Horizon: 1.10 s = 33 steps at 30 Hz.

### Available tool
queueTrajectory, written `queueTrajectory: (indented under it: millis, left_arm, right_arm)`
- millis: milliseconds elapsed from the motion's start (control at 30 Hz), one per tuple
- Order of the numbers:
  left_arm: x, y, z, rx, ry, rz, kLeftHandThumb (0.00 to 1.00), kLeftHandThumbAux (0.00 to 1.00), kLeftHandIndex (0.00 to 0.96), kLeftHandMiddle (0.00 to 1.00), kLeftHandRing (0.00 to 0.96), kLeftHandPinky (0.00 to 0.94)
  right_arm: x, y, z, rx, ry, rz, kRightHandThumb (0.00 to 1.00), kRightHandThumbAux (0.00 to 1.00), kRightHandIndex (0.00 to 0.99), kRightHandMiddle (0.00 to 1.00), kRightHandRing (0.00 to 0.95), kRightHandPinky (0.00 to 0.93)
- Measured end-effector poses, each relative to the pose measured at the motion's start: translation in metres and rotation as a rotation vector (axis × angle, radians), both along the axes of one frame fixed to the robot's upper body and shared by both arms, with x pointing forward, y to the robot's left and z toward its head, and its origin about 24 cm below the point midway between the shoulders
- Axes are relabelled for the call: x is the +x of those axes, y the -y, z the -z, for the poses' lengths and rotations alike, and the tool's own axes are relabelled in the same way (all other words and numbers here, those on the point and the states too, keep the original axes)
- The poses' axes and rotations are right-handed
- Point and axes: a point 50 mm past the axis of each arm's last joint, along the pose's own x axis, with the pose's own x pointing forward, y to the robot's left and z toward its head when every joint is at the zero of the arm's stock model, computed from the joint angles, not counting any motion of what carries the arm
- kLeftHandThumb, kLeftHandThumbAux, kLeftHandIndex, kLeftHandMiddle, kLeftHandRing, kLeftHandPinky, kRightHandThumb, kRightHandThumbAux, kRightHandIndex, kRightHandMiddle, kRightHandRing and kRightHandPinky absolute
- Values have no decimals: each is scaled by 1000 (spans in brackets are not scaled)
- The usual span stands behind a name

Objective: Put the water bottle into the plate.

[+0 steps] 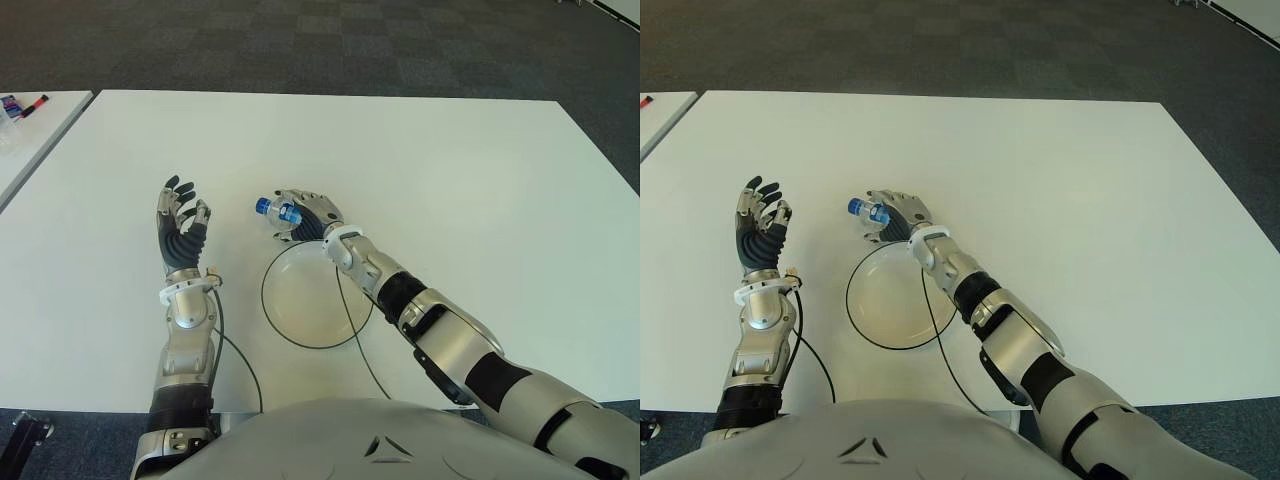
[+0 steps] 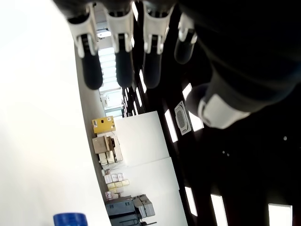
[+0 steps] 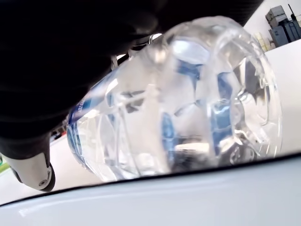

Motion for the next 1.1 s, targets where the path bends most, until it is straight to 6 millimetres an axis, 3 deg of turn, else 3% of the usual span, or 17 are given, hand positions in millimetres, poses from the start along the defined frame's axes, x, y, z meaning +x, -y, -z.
queueTrajectory:
  millis: [633,1100]
  left_arm:
    - [-1,-4,-1,14,5,2,592,596,147,217,232,285]
    - [-3,-7,3,14,22,1,616,591,152,221,237,295]
  right_arm:
    - [2,-8,-2,-86,-23,-2,462,550,0,216,319,415]
    - [1,-13,-5,-116,-51,-19,465,537,0,205,310,405]
